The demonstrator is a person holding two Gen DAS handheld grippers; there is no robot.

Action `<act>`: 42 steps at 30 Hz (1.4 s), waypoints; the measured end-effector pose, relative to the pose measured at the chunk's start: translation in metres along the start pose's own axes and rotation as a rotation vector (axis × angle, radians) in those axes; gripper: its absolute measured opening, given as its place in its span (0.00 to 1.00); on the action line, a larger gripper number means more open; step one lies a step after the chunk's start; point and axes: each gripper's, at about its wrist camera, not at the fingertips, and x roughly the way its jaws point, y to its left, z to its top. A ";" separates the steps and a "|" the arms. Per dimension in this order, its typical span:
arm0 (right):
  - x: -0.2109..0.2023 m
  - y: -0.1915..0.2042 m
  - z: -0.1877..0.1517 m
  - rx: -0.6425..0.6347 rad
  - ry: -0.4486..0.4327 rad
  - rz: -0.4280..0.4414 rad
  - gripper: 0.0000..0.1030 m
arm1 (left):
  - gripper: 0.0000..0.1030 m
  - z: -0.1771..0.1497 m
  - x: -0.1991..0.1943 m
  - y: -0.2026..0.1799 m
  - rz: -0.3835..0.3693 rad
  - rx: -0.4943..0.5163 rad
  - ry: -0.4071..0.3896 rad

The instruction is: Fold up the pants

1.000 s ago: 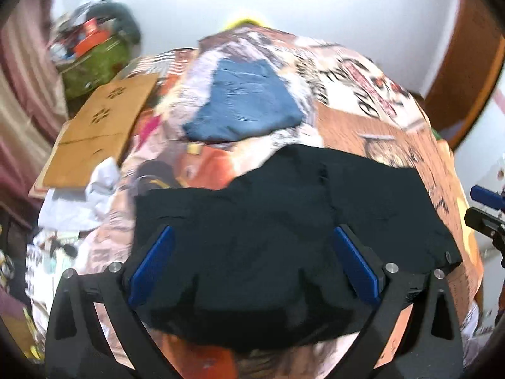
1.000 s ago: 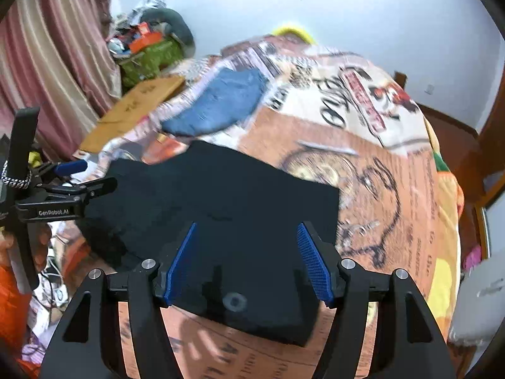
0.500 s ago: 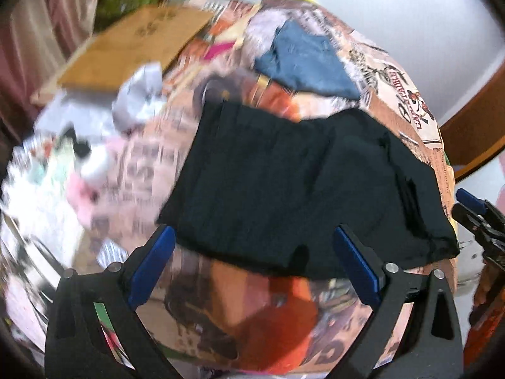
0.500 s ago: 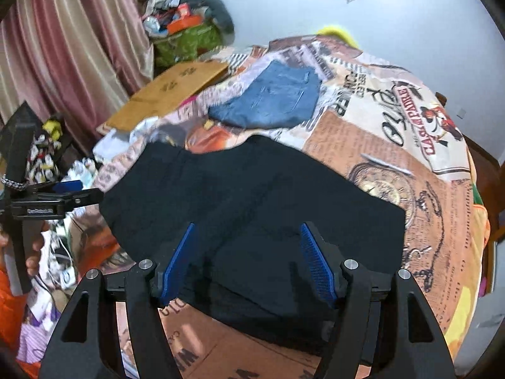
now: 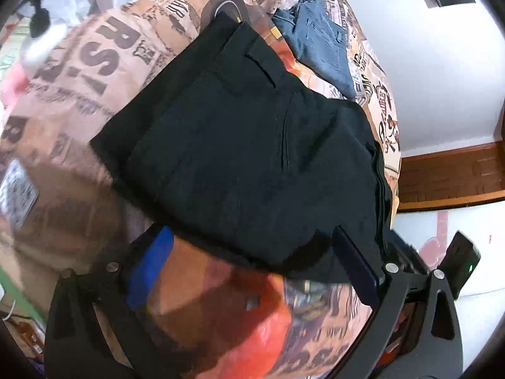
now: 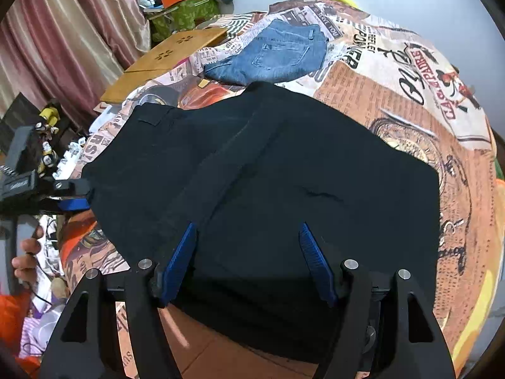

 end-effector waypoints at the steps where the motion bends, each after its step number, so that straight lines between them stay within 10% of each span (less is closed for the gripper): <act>1: 0.000 0.000 -0.001 -0.002 -0.003 0.001 0.62 | 0.98 0.005 0.005 0.000 0.000 -0.005 -0.002; 6: 0.002 0.000 -0.003 -0.007 -0.010 0.011 0.62 | 0.96 0.020 0.019 0.002 -0.006 -0.035 -0.029; 9: 0.002 -0.002 -0.003 -0.007 -0.012 0.019 0.63 | 0.52 0.028 0.021 0.002 0.103 -0.060 -0.054; 15: 0.001 -0.003 -0.005 0.002 -0.022 0.024 0.63 | 0.27 0.033 0.017 -0.006 0.164 -0.047 -0.095; 32: -0.053 -0.053 -0.022 0.159 -0.101 -0.017 0.63 | 0.20 0.025 -0.064 -0.189 0.170 0.435 -0.436; 42: -0.071 -0.122 -0.067 0.336 -0.084 -0.134 0.63 | 0.20 0.001 -0.036 -0.290 0.021 0.638 -0.381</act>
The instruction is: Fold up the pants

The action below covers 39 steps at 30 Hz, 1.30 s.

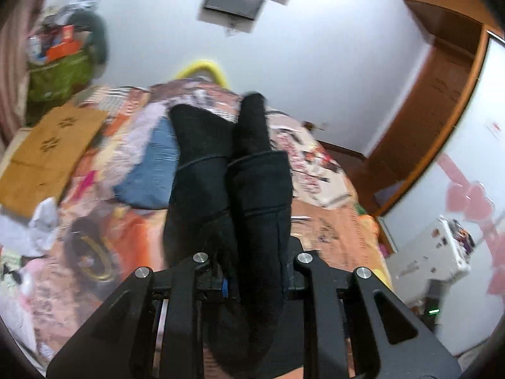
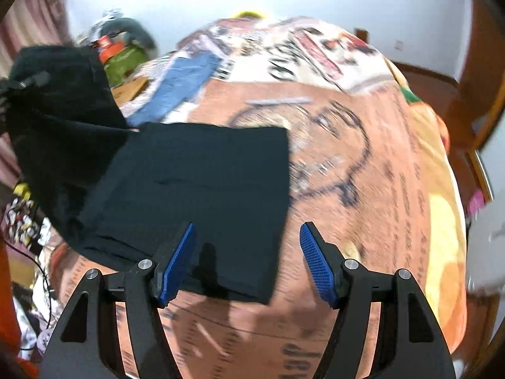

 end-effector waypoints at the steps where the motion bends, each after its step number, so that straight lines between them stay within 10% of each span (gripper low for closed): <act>1: 0.007 -0.004 -0.004 0.011 0.027 0.000 0.63 | 0.20 0.000 0.005 -0.010 -0.030 0.013 0.013; 9: 0.018 -0.016 -0.015 0.072 0.046 0.072 0.63 | 0.18 -0.038 0.083 -0.091 -0.198 0.098 0.238; 21: 0.005 -0.028 -0.031 0.124 0.049 0.109 0.63 | 0.19 -0.134 0.136 -0.129 -0.173 0.269 0.490; 31: -0.005 -0.027 -0.038 0.127 0.052 0.082 0.63 | 0.67 -0.107 0.102 -0.127 -0.231 0.288 0.436; 39: -0.009 -0.025 -0.039 0.136 0.046 0.093 0.63 | 0.81 -0.034 0.115 -0.079 -0.011 0.258 0.293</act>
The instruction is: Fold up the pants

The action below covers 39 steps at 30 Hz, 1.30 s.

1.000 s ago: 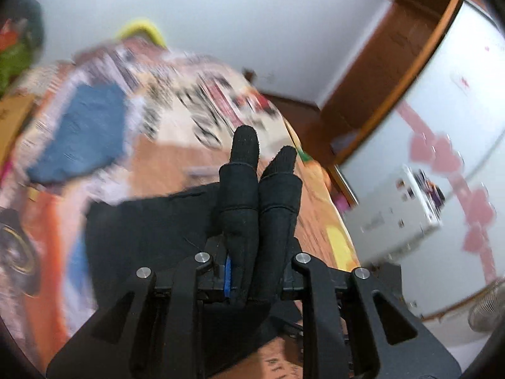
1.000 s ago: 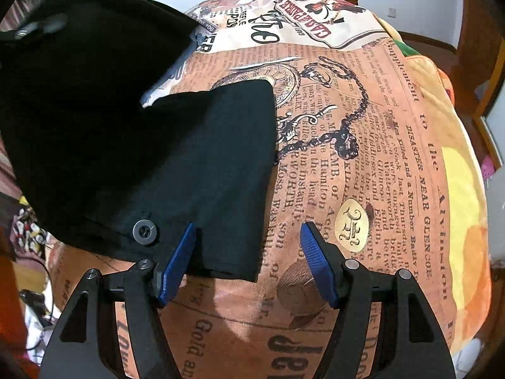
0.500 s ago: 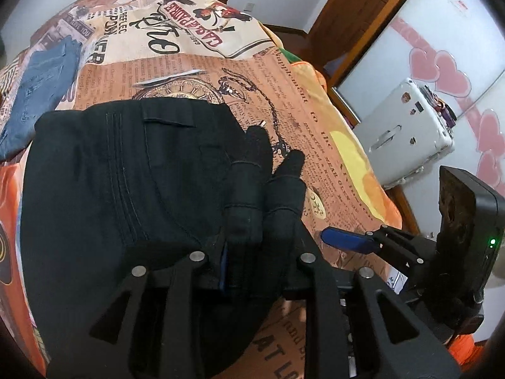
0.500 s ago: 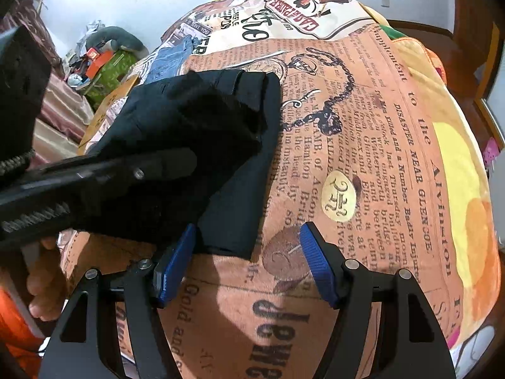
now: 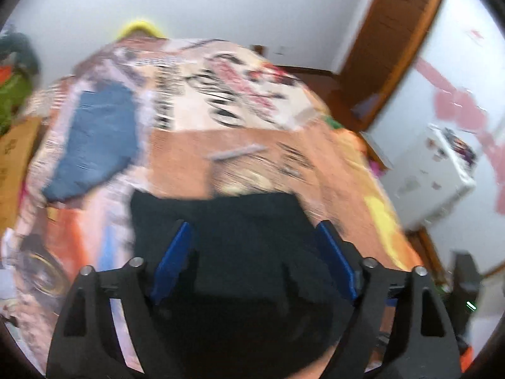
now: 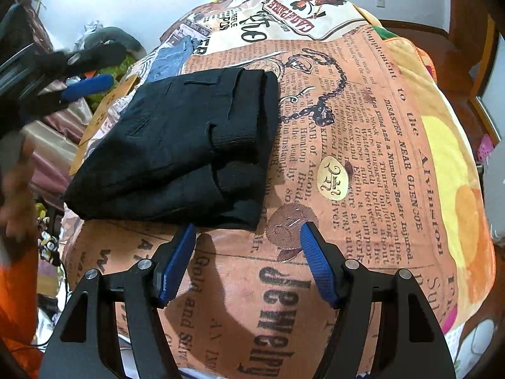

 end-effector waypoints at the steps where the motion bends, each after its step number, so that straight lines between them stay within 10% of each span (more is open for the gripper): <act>1: 0.000 0.000 0.000 0.000 -0.002 0.002 0.63 | 0.82 0.007 0.006 0.012 0.032 -0.009 0.010; 14: -0.006 -0.006 0.000 0.052 -0.018 -0.039 0.63 | 0.85 0.011 0.141 0.126 0.252 -0.061 0.347; 39: -0.038 0.012 0.018 -0.028 -0.127 -0.074 0.63 | 0.89 -0.142 -0.006 0.138 0.220 -0.229 0.199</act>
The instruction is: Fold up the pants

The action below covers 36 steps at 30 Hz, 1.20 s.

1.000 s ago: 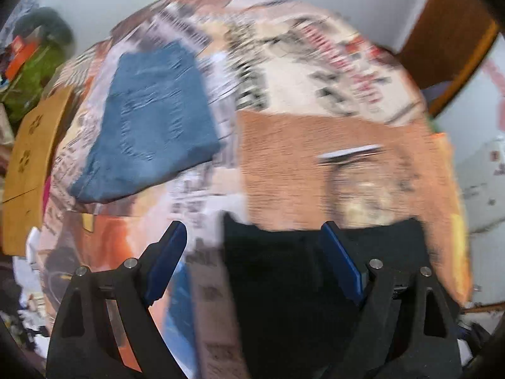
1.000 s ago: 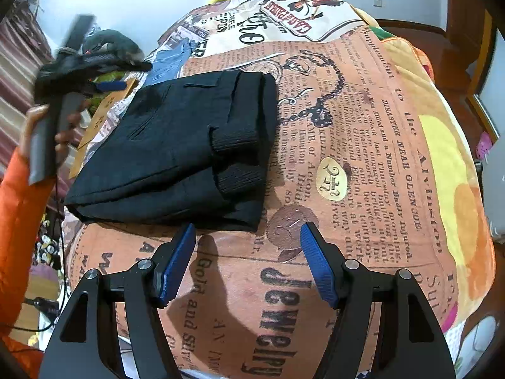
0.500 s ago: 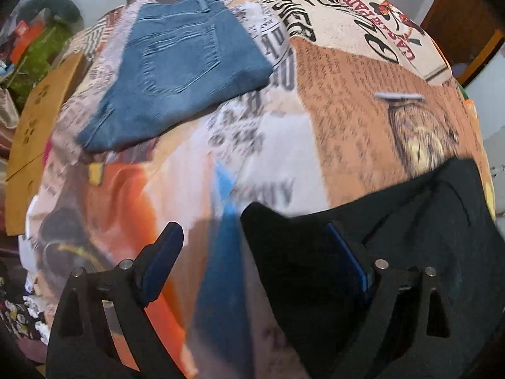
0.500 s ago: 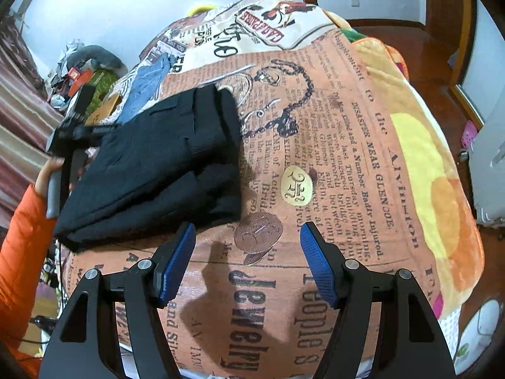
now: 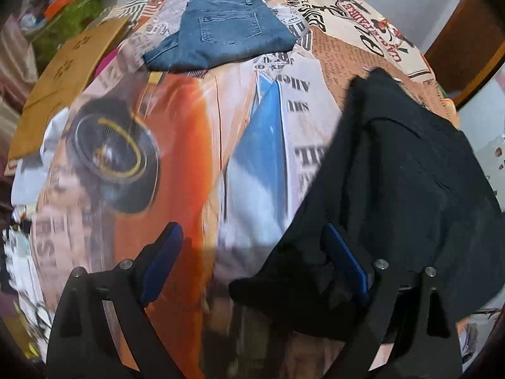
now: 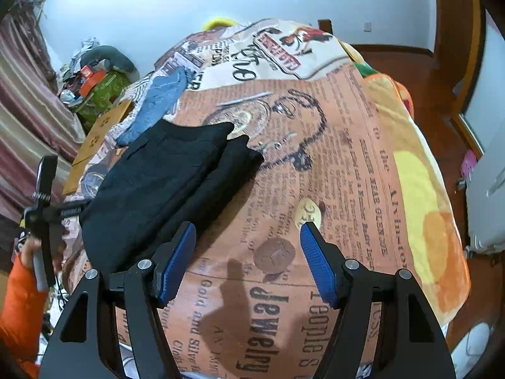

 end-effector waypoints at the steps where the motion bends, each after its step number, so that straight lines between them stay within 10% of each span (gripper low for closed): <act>1: -0.001 0.002 0.001 -0.009 -0.005 0.001 0.63 | 0.89 -0.004 -0.003 -0.001 0.000 0.002 -0.004; 10: 0.003 0.019 0.012 -0.077 -0.030 0.008 0.63 | 0.86 -0.018 -0.042 -0.040 -0.004 0.169 -0.089; 19: 0.022 0.033 0.044 -0.153 -0.070 0.047 0.63 | 0.84 0.058 -0.060 -0.041 -0.117 0.164 -0.204; 36: 0.125 0.035 0.089 -0.214 0.120 0.119 0.35 | 0.38 0.116 0.035 -0.073 -0.306 0.180 0.035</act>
